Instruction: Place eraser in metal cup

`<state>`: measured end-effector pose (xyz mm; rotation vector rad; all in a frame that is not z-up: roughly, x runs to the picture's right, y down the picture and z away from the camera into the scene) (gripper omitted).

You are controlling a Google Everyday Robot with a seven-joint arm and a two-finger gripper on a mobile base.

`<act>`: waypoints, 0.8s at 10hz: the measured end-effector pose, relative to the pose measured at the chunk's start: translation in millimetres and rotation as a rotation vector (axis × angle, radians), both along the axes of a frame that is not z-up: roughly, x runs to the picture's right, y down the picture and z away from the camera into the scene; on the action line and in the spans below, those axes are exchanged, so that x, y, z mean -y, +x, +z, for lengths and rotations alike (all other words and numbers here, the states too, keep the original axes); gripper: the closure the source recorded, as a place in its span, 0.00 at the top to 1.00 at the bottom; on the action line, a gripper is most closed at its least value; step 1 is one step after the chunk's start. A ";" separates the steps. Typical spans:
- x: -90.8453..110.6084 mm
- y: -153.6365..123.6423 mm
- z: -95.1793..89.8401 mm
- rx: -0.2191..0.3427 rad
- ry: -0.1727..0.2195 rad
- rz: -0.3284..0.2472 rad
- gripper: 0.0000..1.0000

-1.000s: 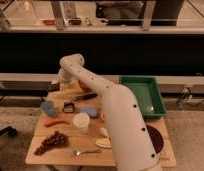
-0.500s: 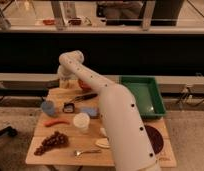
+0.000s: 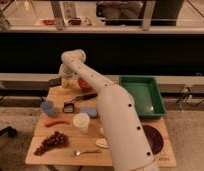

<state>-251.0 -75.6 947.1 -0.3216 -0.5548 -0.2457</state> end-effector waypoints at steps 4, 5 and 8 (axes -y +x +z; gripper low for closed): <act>12.2 -0.4 11.0 0.011 0.013 -0.005 0.02; 15.8 -0.3 13.1 0.013 0.017 -0.005 0.02; 24.3 -0.1 19.3 0.015 0.030 -0.012 0.02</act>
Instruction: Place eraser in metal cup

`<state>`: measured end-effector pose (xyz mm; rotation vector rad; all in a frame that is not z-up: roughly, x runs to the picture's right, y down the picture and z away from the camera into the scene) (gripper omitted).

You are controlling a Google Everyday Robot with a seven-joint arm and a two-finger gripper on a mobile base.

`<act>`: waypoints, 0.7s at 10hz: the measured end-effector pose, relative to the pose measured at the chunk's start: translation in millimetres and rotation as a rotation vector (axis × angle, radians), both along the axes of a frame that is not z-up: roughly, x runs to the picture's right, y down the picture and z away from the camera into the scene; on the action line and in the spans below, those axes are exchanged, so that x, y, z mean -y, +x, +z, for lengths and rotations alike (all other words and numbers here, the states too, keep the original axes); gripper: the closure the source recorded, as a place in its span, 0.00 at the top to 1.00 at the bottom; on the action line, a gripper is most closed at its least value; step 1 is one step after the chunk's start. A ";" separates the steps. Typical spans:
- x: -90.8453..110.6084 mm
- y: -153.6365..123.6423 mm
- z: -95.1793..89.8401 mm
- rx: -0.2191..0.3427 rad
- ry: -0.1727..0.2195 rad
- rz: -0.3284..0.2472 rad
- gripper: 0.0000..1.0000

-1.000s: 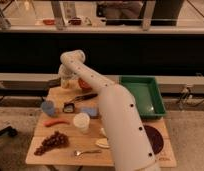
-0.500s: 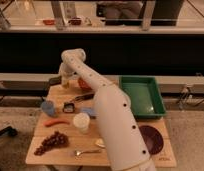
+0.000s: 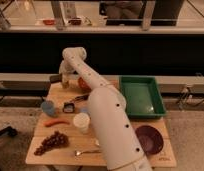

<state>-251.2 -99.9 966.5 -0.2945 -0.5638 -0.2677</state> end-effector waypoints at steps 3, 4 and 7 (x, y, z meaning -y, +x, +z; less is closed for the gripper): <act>3.7 4.6 6.6 -0.007 0.006 0.000 0.02; 4.1 6.8 8.8 -0.011 0.008 0.000 0.02; 5.9 13.6 15.0 -0.023 0.013 0.005 0.02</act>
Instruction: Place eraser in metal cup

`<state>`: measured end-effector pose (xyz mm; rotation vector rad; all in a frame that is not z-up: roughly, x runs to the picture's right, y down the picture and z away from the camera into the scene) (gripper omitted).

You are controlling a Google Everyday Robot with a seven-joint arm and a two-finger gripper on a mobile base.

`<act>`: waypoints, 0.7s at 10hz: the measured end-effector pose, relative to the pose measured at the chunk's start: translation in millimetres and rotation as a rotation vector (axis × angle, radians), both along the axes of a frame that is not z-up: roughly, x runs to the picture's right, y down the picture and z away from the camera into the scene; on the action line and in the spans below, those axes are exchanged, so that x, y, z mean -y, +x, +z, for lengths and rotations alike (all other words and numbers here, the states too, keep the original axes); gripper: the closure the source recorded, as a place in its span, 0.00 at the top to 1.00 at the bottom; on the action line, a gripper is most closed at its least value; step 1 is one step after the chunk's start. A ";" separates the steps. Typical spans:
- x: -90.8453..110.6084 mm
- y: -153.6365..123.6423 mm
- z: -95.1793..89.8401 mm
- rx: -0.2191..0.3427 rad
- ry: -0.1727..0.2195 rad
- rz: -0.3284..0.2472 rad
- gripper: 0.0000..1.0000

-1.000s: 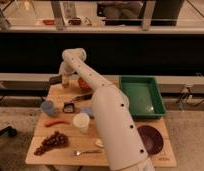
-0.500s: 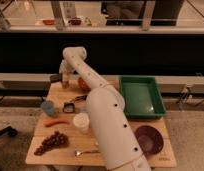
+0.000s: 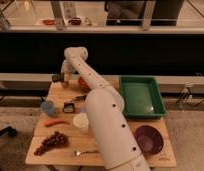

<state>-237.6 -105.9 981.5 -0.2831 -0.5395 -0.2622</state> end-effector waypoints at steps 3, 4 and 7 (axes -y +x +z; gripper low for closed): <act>1.9 2.6 3.8 -0.006 0.004 0.005 0.02; 2.8 3.1 5.3 -0.007 0.006 0.007 0.02; 4.9 3.0 9.9 -0.020 0.005 0.002 0.22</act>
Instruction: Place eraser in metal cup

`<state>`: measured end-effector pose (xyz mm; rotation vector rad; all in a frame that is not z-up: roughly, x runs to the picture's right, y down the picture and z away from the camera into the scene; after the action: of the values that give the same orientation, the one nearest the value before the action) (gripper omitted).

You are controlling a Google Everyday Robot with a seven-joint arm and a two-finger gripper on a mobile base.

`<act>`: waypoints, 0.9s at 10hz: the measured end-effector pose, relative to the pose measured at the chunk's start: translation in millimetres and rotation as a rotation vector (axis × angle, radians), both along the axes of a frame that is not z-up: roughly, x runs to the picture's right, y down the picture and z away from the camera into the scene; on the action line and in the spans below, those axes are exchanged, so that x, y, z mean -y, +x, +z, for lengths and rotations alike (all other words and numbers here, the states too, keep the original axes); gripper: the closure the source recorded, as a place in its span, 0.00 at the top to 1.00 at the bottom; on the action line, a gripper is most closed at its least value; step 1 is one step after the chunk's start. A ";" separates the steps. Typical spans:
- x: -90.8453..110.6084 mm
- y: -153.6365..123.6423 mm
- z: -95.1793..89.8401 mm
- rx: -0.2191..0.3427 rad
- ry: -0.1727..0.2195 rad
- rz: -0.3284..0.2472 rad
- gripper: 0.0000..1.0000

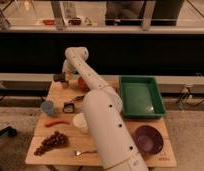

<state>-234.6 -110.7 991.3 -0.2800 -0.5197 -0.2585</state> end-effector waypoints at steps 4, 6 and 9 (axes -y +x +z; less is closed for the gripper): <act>2.7 -3.5 6.0 -0.015 -0.004 -0.010 0.63; 2.5 -4.0 7.1 -0.017 -0.006 -0.011 0.78; 1.8 -7.0 4.8 -0.016 -0.001 -0.017 0.80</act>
<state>-241.6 -112.6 996.1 -0.2875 -0.5021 -0.2721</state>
